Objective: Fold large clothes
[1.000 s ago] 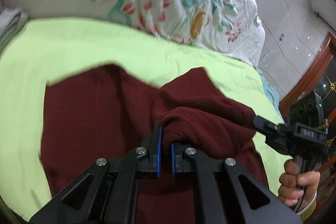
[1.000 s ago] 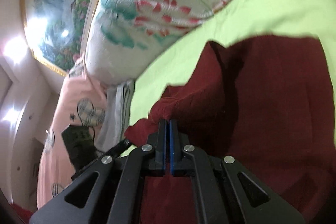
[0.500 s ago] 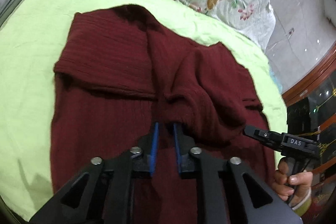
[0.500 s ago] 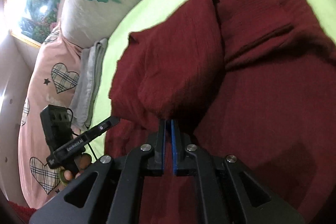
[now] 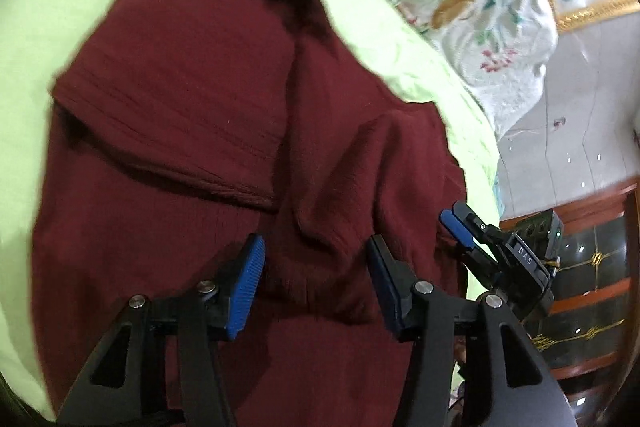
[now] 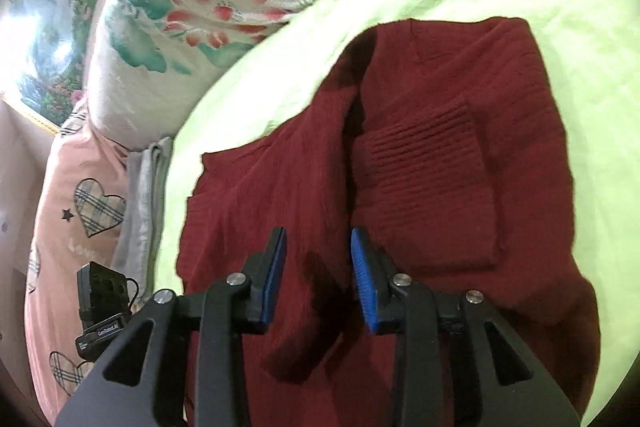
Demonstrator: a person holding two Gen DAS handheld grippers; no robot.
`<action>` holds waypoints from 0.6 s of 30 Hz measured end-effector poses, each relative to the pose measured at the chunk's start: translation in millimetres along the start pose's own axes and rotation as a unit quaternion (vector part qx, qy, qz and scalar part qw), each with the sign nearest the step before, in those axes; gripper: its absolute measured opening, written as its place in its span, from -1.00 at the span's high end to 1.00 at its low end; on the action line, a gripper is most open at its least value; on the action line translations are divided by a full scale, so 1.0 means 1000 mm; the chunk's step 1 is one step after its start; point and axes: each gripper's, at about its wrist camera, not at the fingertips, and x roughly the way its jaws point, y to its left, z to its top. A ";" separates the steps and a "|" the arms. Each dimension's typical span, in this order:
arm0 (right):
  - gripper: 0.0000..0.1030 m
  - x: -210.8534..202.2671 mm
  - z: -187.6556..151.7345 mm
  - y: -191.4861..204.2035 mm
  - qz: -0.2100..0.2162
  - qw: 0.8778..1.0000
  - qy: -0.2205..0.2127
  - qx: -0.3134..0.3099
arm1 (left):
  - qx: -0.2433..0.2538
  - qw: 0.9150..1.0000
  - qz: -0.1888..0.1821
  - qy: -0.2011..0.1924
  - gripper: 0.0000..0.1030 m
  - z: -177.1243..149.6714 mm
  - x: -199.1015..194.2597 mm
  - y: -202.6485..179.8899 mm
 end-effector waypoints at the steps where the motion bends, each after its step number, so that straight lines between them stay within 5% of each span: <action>1: 0.32 0.006 0.001 0.000 -0.007 1.000 0.005 0.000 | -0.005 1.000 0.000 0.007 -0.02 0.002 0.009 0.003; 3: 0.32 0.014 0.002 -0.006 -0.003 1.000 0.017 0.011 | -0.011 1.000 -0.007 0.011 0.21 0.004 0.016 0.005; 4: 0.45 0.015 0.001 -0.007 0.008 1.000 0.020 0.015 | -0.006 1.000 -0.016 0.007 0.39 0.006 0.018 0.004; 5: 0.88 0.016 0.001 -0.006 0.024 0.999 0.024 0.016 | 0.000 1.000 -0.018 0.007 0.60 0.006 0.019 0.002; 6: 0.93 0.014 0.000 -0.004 0.035 0.999 0.023 0.014 | 0.006 1.000 -0.019 0.004 0.71 0.007 0.020 -0.001; 12: 0.94 -0.050 0.007 0.012 0.101 0.991 -0.088 0.001 | 0.071 0.992 -0.058 -0.083 0.74 0.029 -0.025 -0.024; 14: 0.94 -0.051 0.005 0.008 0.084 0.994 -0.074 -0.007 | 0.088 0.991 -0.053 -0.082 0.73 0.032 -0.025 -0.022; 18: 0.94 -0.023 -0.010 -0.004 0.024 1.000 -0.019 -0.006 | 0.080 0.996 -0.039 -0.017 0.65 0.029 0.006 -0.002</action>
